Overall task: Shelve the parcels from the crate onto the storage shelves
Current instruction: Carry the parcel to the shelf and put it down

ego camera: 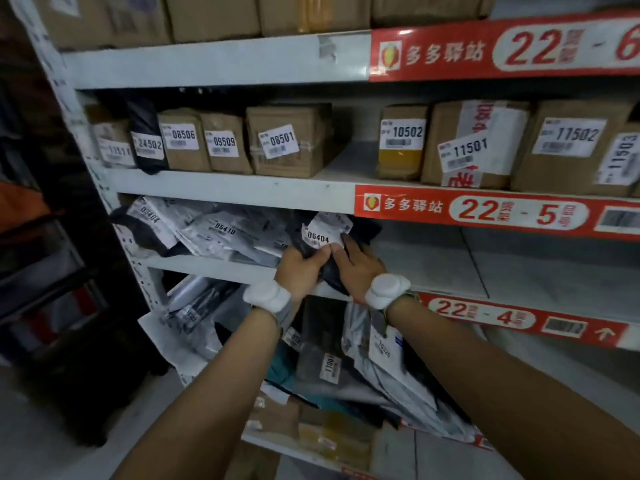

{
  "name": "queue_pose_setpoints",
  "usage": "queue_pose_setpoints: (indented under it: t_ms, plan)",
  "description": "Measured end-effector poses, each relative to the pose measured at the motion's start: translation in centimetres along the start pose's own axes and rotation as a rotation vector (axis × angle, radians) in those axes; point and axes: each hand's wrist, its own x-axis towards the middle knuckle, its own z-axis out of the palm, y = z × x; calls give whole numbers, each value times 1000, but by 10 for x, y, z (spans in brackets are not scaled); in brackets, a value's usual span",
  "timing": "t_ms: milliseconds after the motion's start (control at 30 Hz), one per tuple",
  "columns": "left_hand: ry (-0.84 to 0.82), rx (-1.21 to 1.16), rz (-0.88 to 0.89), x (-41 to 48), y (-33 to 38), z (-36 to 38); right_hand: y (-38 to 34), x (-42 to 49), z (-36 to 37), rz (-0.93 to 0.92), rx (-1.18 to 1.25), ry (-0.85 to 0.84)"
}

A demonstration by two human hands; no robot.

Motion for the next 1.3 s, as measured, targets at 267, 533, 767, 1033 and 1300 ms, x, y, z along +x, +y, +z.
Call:
queue_pose_setpoints:
  t_ms: [267, 533, 767, 1033, 1300]
  plan:
    - [-79, 666, -6, 39, 2, -70, -23, 57, 18, 100, 15, -36]
    - [149, 755, -47, 56, -7, -88, -11, 66, 29, 76, -45, -10]
    - [347, 727, 70, 59, -11, -83, -23, 70, 32, 88, -11, -127]
    - [494, 296, -9, 84, -19, -136, -60, 100, 60, 11, 45, -116]
    - [460, 661, -37, 97, -10, -134, -51, 102, 64, -53, -28, -109]
